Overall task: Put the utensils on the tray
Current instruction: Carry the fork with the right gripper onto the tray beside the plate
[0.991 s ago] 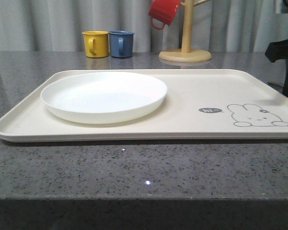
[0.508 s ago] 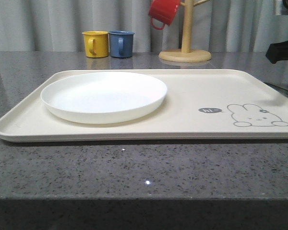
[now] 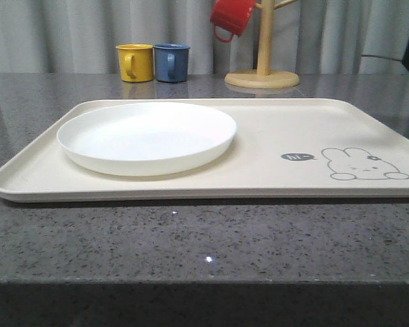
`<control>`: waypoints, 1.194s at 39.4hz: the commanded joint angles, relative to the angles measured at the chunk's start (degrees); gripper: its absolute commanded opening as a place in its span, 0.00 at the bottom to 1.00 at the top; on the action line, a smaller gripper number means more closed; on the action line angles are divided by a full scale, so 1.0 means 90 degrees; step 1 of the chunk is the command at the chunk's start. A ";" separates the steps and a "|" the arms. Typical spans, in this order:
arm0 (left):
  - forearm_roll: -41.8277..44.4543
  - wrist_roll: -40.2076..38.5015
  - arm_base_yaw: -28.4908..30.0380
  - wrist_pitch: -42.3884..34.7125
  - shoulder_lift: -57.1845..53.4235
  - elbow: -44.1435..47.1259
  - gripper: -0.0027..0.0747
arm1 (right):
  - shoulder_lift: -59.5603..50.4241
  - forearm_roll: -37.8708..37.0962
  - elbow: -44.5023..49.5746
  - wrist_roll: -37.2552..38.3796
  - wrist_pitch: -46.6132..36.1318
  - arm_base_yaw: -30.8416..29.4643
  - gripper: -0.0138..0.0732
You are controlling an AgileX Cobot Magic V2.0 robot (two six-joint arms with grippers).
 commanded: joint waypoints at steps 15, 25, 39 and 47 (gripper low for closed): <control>-0.0068 -0.0056 0.0015 -0.0555 0.0087 -0.0147 0.01 | 0.0833 0.0063 -0.0865 0.1337 -0.1055 0.2031 0.14; -0.0068 -0.0056 0.0015 -0.0555 0.0087 -0.0147 0.01 | 0.1414 -0.0119 -0.1129 0.2020 -0.1031 0.2121 0.14; -0.0068 -0.0056 0.0015 -0.0555 0.0087 -0.0147 0.01 | 0.1584 -0.0770 -0.1129 0.2833 -0.0902 0.2130 0.14; -0.0068 -0.0056 0.0015 -0.0555 0.0087 -0.0147 0.01 | 0.1803 -0.0534 -0.1129 0.2833 -0.0745 0.2132 0.14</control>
